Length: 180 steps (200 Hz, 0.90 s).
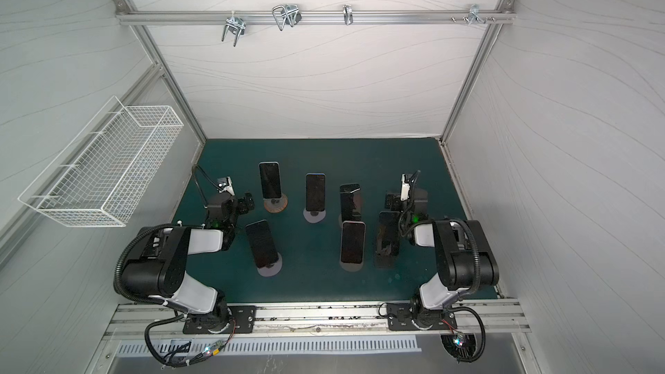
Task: Remove the phone from the phone stand
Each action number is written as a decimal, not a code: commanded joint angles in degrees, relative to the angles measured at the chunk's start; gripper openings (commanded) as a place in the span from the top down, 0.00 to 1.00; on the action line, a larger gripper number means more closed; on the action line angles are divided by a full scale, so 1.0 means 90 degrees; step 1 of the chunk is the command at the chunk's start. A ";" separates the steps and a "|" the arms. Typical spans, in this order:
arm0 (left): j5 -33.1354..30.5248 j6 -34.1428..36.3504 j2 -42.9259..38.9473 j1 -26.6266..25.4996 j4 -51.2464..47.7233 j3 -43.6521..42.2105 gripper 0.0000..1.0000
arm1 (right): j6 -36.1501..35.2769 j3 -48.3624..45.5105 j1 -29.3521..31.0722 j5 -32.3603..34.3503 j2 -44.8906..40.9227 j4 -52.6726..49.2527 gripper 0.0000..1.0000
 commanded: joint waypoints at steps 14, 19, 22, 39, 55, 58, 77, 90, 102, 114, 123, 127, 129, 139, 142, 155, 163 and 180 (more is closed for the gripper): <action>-0.0081 -0.0010 0.0047 -0.0028 0.0335 0.0032 0.00 | -0.0066 0.0011 0.0024 -0.0020 0.0037 0.0003 0.01; -0.0081 -0.0006 0.0044 -0.0028 0.0334 0.0032 0.00 | -0.0062 0.0020 0.0029 -0.0019 0.0040 -0.0002 0.01; -0.0088 -0.0003 0.0044 -0.0028 0.0334 0.0032 0.00 | -0.0066 0.0016 0.0030 -0.0018 0.0042 0.0002 0.01; -0.0082 -0.0008 0.0048 -0.0028 0.0334 0.0032 0.00 | -0.0066 0.0018 0.0026 -0.0018 0.0046 0.0008 0.01; -0.0087 -0.0012 0.0046 -0.0028 0.0334 0.0032 0.00 | -0.0059 0.0021 0.0027 -0.0017 0.0050 0.0006 0.01; -0.0087 -0.0004 0.0048 -0.0028 0.0334 0.0032 0.00 | -0.0057 0.0021 0.0017 -0.0024 0.0048 -0.0003 0.01; -0.0082 -0.0006 0.0048 -0.0028 0.0334 0.0032 0.00 | -0.0057 0.0021 0.0025 -0.0017 0.0051 -0.0002 0.01; -0.0082 -0.0012 0.0048 -0.0028 0.0334 0.0023 0.00 | -0.0048 0.0011 0.0021 -0.0019 0.0043 0.0008 0.01; -0.0073 -0.0006 0.0039 -0.0028 0.0351 0.0005 0.00 | -0.0030 -0.0003 -0.0003 -0.0029 0.0034 0.0041 0.01; -0.0043 0.0005 0.0024 -0.0028 0.0430 -0.0044 0.00 | 0.0165 -0.0121 -0.0008 0.0358 -0.0014 0.0207 0.01; 0.0051 0.0039 0.0001 -0.0028 0.0636 -0.0154 0.00 | 0.0325 -0.0290 -0.0018 0.0725 -0.0089 0.0421 0.01; 0.0097 0.0055 -0.0008 -0.0028 0.0775 -0.0248 0.00 | 0.0334 -0.0369 -0.0018 0.0778 -0.0126 0.0512 0.01; 0.0141 0.0070 -0.0017 -0.0028 0.0847 -0.0294 0.00 | 0.0334 -0.0391 -0.0018 0.0802 -0.0137 0.0554 0.01; 0.0309 0.0143 -0.0030 -0.0028 0.1305 -0.0536 0.00 | 0.0359 -0.0526 -0.0019 0.0826 -0.0144 0.0797 0.01; 0.0358 0.0162 -0.0030 -0.0028 0.1416 -0.0603 0.00 | 0.0355 -0.0542 -0.0018 0.0839 -0.0138 0.0833 0.01; 0.0479 0.0204 -0.0030 -0.0028 0.1689 -0.0738 0.00 | 0.0417 -0.0579 -0.0018 0.0970 -0.0154 0.0867 0.01; 0.0481 0.0215 -0.0025 -0.0028 0.1655 -0.0707 0.00 | 0.0412 -0.0617 -0.0018 0.0996 -0.0154 0.0934 0.01; 0.0430 0.0195 -0.0021 -0.0028 0.1248 -0.0488 0.00 | 0.0417 -0.0619 -0.0008 0.1045 -0.0127 0.0945 0.01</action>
